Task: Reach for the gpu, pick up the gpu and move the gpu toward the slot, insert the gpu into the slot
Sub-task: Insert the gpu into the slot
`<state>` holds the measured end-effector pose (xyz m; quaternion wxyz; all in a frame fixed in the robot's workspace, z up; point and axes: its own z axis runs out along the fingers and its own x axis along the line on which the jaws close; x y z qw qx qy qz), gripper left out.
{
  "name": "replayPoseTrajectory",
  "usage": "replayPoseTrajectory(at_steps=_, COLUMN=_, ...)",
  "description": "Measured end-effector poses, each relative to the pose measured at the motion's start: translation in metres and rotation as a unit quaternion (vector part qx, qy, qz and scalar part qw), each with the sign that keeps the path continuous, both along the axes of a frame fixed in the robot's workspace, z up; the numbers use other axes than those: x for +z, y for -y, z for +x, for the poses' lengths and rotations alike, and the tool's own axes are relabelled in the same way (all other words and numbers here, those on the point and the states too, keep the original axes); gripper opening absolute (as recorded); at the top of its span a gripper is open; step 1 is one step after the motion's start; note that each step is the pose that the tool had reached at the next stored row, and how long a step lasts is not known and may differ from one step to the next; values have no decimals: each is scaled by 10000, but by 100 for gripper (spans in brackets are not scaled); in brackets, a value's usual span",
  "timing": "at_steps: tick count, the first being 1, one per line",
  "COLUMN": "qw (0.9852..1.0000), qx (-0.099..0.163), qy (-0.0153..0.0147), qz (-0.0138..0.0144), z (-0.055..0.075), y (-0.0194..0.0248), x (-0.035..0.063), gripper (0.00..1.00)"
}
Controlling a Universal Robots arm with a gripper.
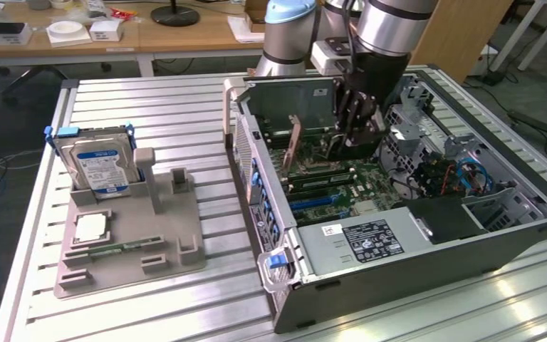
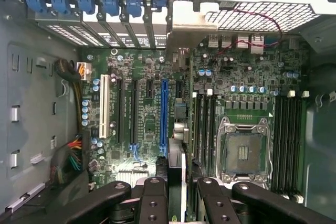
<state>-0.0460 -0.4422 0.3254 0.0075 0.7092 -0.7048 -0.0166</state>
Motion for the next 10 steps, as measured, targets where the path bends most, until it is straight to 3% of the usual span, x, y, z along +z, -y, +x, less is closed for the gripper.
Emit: replayPoseTrajectory(at_steps=10, qw=10000, qx=0, qy=18, qz=-1, z=-23, y=0, x=-48, gripper=26)
